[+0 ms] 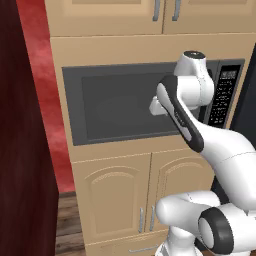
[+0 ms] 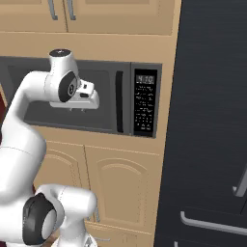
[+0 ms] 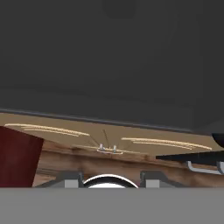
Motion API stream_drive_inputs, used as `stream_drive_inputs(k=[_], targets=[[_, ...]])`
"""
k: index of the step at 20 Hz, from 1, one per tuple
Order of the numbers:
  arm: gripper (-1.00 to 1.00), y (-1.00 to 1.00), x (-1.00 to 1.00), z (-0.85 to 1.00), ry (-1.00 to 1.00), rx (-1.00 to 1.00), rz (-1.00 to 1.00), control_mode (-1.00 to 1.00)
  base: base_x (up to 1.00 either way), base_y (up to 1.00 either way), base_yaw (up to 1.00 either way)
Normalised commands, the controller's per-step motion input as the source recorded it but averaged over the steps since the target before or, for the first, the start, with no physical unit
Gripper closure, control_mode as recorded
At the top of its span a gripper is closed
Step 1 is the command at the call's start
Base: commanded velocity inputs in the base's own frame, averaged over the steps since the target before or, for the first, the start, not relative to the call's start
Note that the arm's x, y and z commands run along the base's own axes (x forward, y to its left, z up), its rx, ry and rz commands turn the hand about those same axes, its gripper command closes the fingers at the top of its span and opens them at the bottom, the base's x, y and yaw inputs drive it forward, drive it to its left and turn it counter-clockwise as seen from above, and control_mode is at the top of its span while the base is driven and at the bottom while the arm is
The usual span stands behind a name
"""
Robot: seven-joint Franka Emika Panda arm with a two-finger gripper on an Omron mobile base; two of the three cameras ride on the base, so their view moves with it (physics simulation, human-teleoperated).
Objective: Open the microwave door.
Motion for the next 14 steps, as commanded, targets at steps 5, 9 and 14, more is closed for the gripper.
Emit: stream_drive_inputs(k=[5,9,14], targets=[[-1.0,-0.29,-0.39,0.0,-0.14,0.05,0.0,-1.0,0.0,0.0,0.0],[-1.0,-0.3,-0.73,0.0,-0.34,0.03,0.0,-1.0,0.0,0.0,0.0],[-1.0,-0.41,-0.7,0.0,-0.37,0.01,0.0,-1.0,0.0,0.0,0.0]])
